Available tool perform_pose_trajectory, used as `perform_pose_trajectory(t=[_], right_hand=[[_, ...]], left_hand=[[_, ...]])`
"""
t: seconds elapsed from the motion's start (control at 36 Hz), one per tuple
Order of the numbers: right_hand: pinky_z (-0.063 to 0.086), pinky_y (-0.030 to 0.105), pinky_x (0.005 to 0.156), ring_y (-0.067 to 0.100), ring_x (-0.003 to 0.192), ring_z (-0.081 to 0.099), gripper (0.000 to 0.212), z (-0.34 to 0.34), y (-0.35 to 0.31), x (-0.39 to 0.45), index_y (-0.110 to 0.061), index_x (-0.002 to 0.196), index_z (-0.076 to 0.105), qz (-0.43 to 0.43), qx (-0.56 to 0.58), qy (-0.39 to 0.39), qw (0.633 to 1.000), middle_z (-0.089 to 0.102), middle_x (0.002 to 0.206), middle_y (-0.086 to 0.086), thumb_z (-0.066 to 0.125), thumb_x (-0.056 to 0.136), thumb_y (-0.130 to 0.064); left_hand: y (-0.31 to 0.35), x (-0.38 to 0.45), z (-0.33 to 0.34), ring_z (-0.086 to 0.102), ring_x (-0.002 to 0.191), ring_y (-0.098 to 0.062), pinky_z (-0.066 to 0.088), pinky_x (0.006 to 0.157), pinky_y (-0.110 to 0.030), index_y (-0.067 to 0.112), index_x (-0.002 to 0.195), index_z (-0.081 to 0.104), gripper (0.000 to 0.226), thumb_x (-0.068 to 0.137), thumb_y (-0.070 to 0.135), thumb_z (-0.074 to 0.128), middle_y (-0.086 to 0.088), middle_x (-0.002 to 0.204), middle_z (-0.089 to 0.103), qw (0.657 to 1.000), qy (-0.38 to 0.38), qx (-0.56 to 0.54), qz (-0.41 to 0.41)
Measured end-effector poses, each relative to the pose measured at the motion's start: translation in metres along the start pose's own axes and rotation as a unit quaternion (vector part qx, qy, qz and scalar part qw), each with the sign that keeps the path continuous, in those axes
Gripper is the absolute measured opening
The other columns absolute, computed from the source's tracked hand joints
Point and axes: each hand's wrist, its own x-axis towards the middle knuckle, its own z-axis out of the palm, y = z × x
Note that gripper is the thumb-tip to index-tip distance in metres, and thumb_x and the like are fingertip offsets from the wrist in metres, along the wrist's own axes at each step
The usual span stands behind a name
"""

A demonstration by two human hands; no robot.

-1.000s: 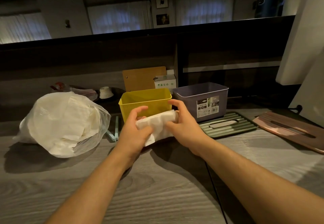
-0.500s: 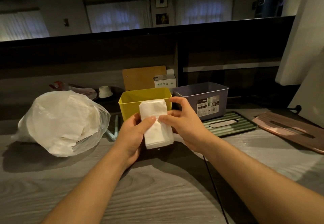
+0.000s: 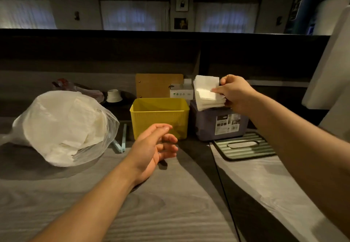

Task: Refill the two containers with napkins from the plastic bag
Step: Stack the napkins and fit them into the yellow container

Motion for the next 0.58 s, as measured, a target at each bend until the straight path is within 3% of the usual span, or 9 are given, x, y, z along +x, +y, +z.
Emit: perform_pose_trajectory(t=[0.14, 0.25, 0.31, 0.39, 0.53, 0.58], right_hand=[[0.053, 0.032, 0.064, 0.024, 0.081, 0.061, 0.017, -0.005, 0.005, 0.04, -0.013, 0.086, 0.064, 0.069, -0.149, -0.022, 0.986, 0.061, 0.098, 0.013, 0.062, 0.094, 0.002], [0.051, 0.036, 0.092, 0.027, 0.099, 0.053, 0.021, 0.002, -0.002, 0.044, -0.01, 0.107, 0.067, 0.116, -0.275, -0.134, 0.945, 0.054, 0.105, 0.011, 0.054, 0.097, 0.004], [0.053, 0.033, 0.088, 0.026, 0.097, 0.056, 0.024, 0.007, -0.005, 0.045, -0.008, 0.111, 0.07, 0.139, -0.293, -0.172, 0.93, 0.057, 0.108, 0.012, 0.055, 0.097, 0.004], [0.057, 0.029, 0.065, 0.025, 0.09, 0.065, 0.031, 0.011, -0.006, 0.049, -0.011, 0.113, 0.074, 0.174, -0.339, -0.212, 0.9, 0.066, 0.11, 0.015, 0.057, 0.093, 0.005], [0.052, 0.03, 0.076, 0.026, 0.103, 0.061, 0.044, 0.017, -0.002, 0.056, -0.015, 0.125, 0.069, 0.173, -0.418, -0.243, 0.858, 0.063, 0.122, 0.014, 0.051, 0.093, 0.008], [0.052, 0.034, 0.087, 0.027, 0.109, 0.06, 0.044, 0.019, -0.003, 0.057, -0.014, 0.129, 0.067, 0.156, -0.45, -0.251, 0.843, 0.062, 0.124, 0.015, 0.052, 0.093, 0.007]], left_hand=[[-0.001, 0.003, -0.002, 0.065, 0.073, -0.021, 0.054, 0.067, -0.033, 0.005, 0.114, 0.064, 0.022, 0.103, 0.019, 0.051, -0.01, 0.081, 0.066, 1.0, -0.012, 0.007, -0.006], [-0.002, 0.006, -0.003, 0.066, 0.071, -0.019, 0.054, 0.065, -0.031, 0.006, 0.111, 0.065, 0.02, 0.103, 0.017, 0.051, -0.009, 0.08, 0.067, 1.0, -0.016, 0.007, -0.011], [-0.003, 0.006, -0.003, 0.066, 0.071, -0.018, 0.054, 0.065, -0.031, 0.006, 0.111, 0.065, 0.02, 0.103, 0.016, 0.051, -0.008, 0.079, 0.067, 1.0, -0.02, 0.007, -0.013], [-0.003, 0.008, -0.004, 0.067, 0.071, -0.017, 0.054, 0.067, -0.031, 0.006, 0.111, 0.065, 0.02, 0.103, 0.017, 0.05, -0.008, 0.078, 0.068, 0.999, -0.028, 0.01, -0.015], [-0.003, 0.009, -0.004, 0.067, 0.07, -0.017, 0.054, 0.066, -0.03, 0.006, 0.112, 0.065, 0.02, 0.103, 0.016, 0.05, -0.007, 0.077, 0.068, 0.999, -0.032, 0.008, -0.018], [-0.003, 0.009, -0.004, 0.067, 0.071, -0.017, 0.054, 0.066, -0.03, 0.006, 0.112, 0.065, 0.019, 0.103, 0.015, 0.051, -0.007, 0.078, 0.068, 0.999, -0.034, 0.01, -0.019]])
